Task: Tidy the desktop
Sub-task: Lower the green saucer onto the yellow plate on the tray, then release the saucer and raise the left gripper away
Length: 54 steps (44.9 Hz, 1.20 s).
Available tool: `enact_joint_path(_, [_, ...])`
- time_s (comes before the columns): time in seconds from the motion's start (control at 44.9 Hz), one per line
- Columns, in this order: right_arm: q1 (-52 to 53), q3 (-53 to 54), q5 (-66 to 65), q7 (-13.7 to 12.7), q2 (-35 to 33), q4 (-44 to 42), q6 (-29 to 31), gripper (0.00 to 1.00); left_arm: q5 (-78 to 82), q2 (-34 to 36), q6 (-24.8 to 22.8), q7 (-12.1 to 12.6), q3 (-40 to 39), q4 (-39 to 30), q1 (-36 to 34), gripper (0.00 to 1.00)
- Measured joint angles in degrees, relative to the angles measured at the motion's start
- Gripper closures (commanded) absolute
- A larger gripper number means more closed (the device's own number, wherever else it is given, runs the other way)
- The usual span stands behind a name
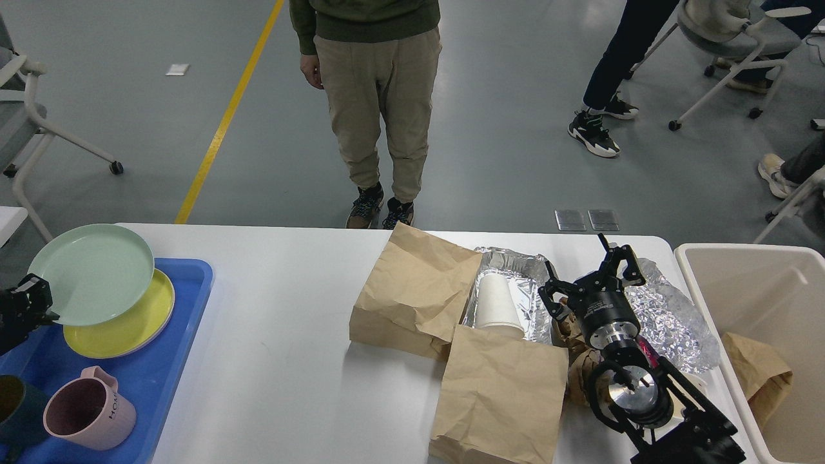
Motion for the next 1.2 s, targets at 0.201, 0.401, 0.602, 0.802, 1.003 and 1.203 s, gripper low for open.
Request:
enact_joint_path(0.201, [0.00,0.00,0.01,0.00,0.00,0.00,0.00,0.00,1.34,-3.15,0.67,2.11,1.05,1.27,0.82,1.00])
enact_joint_path(0.401, [0.00,0.00,0.00,0.00,0.00,0.00,0.00,0.00,2.04,-3.69,0.76,3.37,1.27,1.54,1.40,1.00])
enact_joint_path(0.602, [0.00,0.00,0.01,0.00,0.00,0.00,0.00,0.00,2.06,-3.80,0.83,3.38,0.92,1.60,1.43,0.96])
enact_joint_path(0.802, [0.00,0.00,0.00,0.00,0.00,0.00,0.00,0.00,1.99,-3.90,0.70,2.92,0.67,1.60,1.50,0.54])
enact_joint_path(1.003, [0.00,0.00,0.01,0.00,0.01,0.00,0.00,0.00,1.98,-3.81,0.68,2.44,0.61,1.60,1.51,0.17])
enact_joint_path(1.203, [0.00,0.00,0.00,0.00,0.01,0.00,0.00,0.00,1.98,-3.01,-0.03,3.21,0.56,1.60,0.80,0.06])
